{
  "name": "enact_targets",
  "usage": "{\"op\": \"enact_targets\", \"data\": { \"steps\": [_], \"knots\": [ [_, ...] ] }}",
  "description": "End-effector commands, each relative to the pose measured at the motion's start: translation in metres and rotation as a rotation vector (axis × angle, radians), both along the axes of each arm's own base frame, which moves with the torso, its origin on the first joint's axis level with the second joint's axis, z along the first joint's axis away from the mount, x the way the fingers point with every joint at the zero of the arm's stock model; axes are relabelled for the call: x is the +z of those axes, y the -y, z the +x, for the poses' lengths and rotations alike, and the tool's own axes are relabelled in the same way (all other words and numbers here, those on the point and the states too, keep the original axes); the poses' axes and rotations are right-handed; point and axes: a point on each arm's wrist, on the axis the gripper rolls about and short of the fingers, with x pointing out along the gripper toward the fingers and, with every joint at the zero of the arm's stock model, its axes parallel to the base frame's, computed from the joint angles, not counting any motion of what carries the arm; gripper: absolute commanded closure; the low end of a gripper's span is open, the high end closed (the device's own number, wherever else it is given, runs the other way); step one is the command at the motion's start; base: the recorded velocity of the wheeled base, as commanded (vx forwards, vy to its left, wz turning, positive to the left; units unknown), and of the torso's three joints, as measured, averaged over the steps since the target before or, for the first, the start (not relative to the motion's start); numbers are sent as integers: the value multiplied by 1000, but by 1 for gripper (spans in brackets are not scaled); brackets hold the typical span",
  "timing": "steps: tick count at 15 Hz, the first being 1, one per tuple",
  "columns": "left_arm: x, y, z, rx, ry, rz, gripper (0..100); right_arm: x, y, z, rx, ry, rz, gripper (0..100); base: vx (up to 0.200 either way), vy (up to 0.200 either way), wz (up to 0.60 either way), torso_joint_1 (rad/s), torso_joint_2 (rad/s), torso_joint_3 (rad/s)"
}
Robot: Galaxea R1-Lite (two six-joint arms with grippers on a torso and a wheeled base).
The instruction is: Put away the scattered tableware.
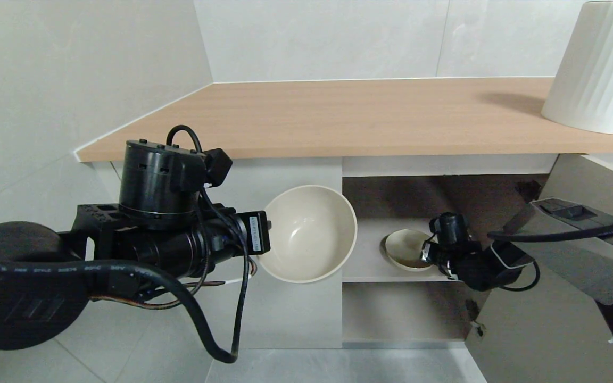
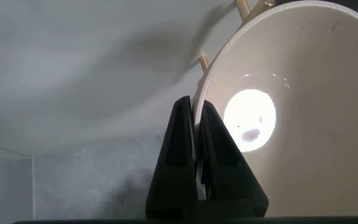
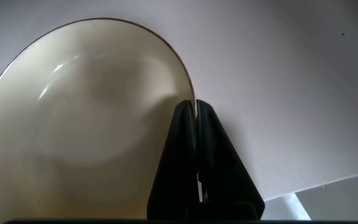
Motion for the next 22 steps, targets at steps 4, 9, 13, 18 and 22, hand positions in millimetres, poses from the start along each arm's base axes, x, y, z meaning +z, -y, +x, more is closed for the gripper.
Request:
{"op": "enact_targets", "data": {
  "steps": [4, 9, 13, 18, 22],
  "knots": [
    [0, 0, 0, 0, 0, 0, 100, 0, -1, 1, 0, 2, 0, 0, 0, 0, 0, 0, 0, 0],
    [-1, 1, 1, 0, -2, 1, 100, 36, -5, -25, 30, 17, 36, 0, 0, 0, 0, 0, 0, 0],
    [-16, 10, 2, -52, -34, 83, 100, 115, -5, -96, 270, -53, 114, 0, 0, 0, 0, 0, 0, 0],
    [-50, 33, 7, -120, -108, 188, 100, 198, -9, -177, 486, -89, 115, 0, 0, 0, 0, 0, 0, 0],
    [-77, 54, 6, -148, -154, 264, 100, 218, -29, -223, 626, -93, 103, 0, 0, 0, 0, 0, 0, 0]
  ]
}}
